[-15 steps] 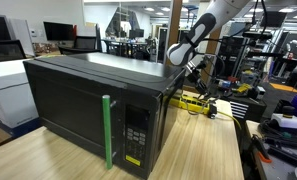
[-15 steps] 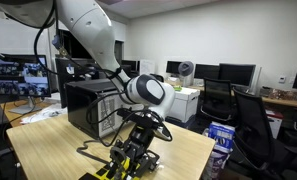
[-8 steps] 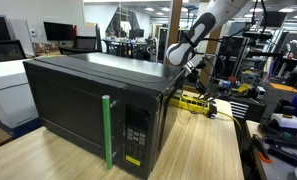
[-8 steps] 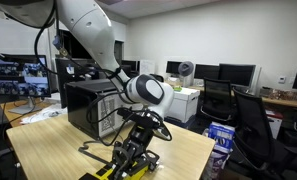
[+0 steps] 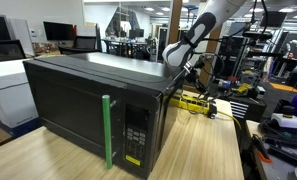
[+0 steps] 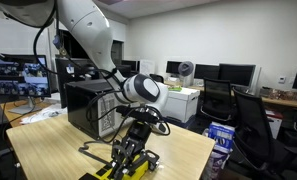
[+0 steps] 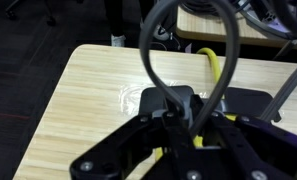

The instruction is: Unplug the grey cable from the extension cable

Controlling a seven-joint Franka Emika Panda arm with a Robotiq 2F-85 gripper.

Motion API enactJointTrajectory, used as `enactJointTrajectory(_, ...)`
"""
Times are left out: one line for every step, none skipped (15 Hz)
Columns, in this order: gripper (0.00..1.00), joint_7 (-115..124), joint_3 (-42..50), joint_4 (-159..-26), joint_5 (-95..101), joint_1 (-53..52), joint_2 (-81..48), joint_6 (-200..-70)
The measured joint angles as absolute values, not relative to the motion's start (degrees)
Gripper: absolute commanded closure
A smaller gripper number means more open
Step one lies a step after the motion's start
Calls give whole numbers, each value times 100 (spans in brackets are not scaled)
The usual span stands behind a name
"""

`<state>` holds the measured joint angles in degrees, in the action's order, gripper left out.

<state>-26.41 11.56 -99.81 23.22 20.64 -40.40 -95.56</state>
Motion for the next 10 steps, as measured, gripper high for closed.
enactJointTrajectory(92,-2618,1158,-9981,2387,2001,-3998,-9505)
enactJointTrajectory(92,-2597,1158,-9981,2426,1949,-3950,-9470)
enactJointTrajectory(92,-2587,1157,-9981,2446,1901,-3890,-9457)
enactJointTrajectory(92,-2584,1157,-9981,2452,1864,-3839,-9456)
enactJointTrajectory(92,-2583,1155,-9981,2453,1838,-3793,-9456)
enactJointTrajectory(92,-2570,1154,-9981,2453,1822,-3765,-9445)
enactJointTrajectory(92,-2538,1154,-9981,2453,1802,-3740,-9374)
enactJointTrajectory(93,-2513,1154,-9982,2453,1783,-3724,-9293)
enactJointTrajectory(93,-2507,1150,-9982,2453,1771,-3713,-9228)
enactJointTrajectory(85,-2506,1147,-9982,2453,1766,-3711,-9180)
